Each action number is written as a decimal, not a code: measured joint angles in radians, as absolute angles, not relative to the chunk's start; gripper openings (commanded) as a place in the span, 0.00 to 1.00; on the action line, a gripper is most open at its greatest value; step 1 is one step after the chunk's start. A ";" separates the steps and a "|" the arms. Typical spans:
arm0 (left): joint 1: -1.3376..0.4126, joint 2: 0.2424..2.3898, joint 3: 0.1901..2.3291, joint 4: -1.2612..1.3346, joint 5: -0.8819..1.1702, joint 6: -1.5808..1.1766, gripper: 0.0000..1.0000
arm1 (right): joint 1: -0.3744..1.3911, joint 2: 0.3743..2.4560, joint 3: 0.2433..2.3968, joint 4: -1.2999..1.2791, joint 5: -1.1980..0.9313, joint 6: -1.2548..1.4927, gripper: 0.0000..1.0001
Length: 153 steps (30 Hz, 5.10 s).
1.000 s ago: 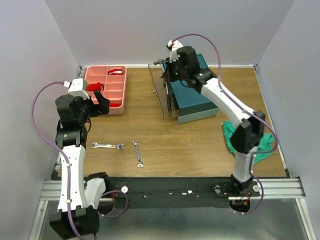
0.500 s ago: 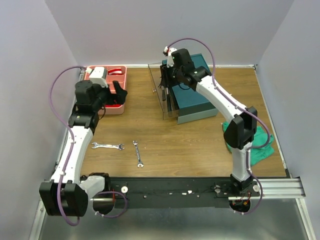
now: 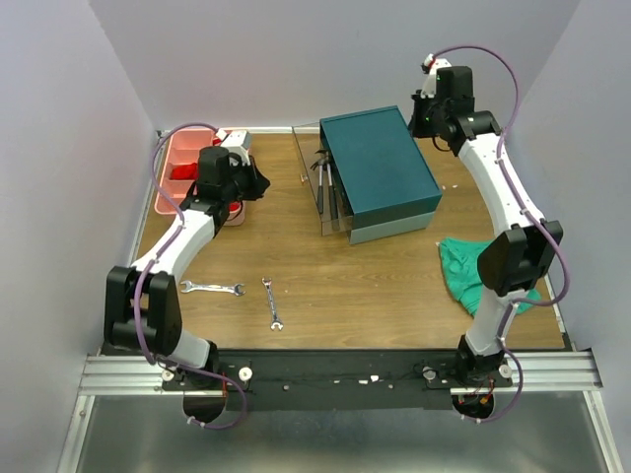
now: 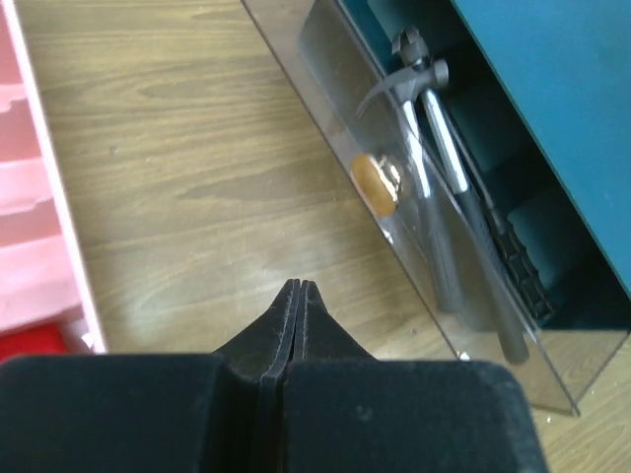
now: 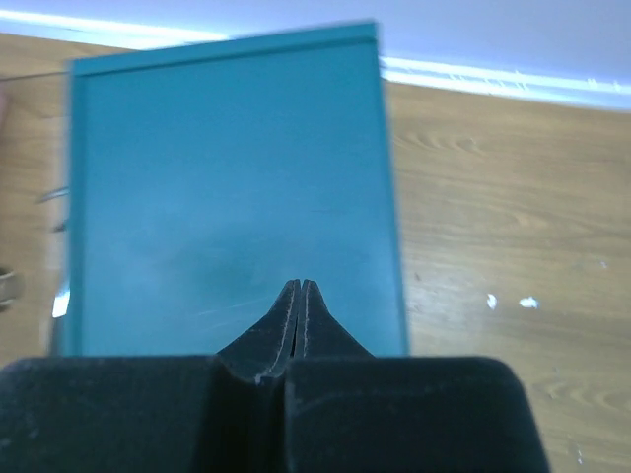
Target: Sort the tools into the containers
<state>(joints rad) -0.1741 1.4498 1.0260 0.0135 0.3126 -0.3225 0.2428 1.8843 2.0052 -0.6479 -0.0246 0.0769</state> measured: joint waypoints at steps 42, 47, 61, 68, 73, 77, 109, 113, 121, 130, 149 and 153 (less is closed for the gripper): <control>-0.456 1.957 1.442 0.082 0.401 -0.423 0.02 | 0.149 1.924 1.776 -0.604 -0.142 0.051 0.01; -0.458 1.952 1.446 0.037 0.370 -0.433 0.62 | 0.149 1.922 1.773 -0.601 -0.142 0.051 0.00; -0.433 1.935 1.501 -0.159 0.230 -0.488 0.67 | 0.149 1.922 1.773 -0.600 -0.142 0.051 0.00; -0.431 2.050 1.553 -0.178 0.169 -0.536 0.66 | 0.149 1.921 1.769 -0.597 -0.142 0.051 0.00; -0.431 2.090 1.560 -0.183 0.154 -0.567 0.66 | 0.149 1.916 1.760 -0.587 -0.142 0.051 0.01; -0.431 2.107 1.563 -0.183 0.150 -0.584 0.66 | 0.149 1.916 1.760 -0.586 -0.142 0.051 0.01; -0.435 2.171 1.633 -0.186 0.155 -0.665 0.69 | 0.149 1.913 1.750 -0.577 -0.137 0.051 0.01; -0.449 2.178 1.665 -0.236 0.089 -0.664 0.72 | 0.149 1.913 1.750 -0.577 -0.126 0.051 0.01; -0.455 2.141 1.633 -0.293 -0.027 -0.669 0.73 | 0.152 1.913 1.750 -0.569 -0.074 0.024 0.01; -0.369 2.010 1.468 -0.336 -0.064 -0.654 0.73 | 0.151 1.913 1.750 -0.564 -0.037 0.001 0.01; -0.303 1.823 1.360 -0.386 -0.099 -0.504 0.84 | 0.151 1.912 1.750 -0.562 -0.032 -0.002 0.07; -0.298 1.700 1.360 -0.390 -0.027 -0.358 0.85 | 0.151 1.908 1.748 -0.563 -0.020 -0.010 0.24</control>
<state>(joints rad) -0.2981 1.6997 1.3602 -0.3901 -0.0269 -0.3584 0.1513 1.9076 1.7485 -0.5629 -0.0200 -0.0101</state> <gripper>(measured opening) 0.833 0.093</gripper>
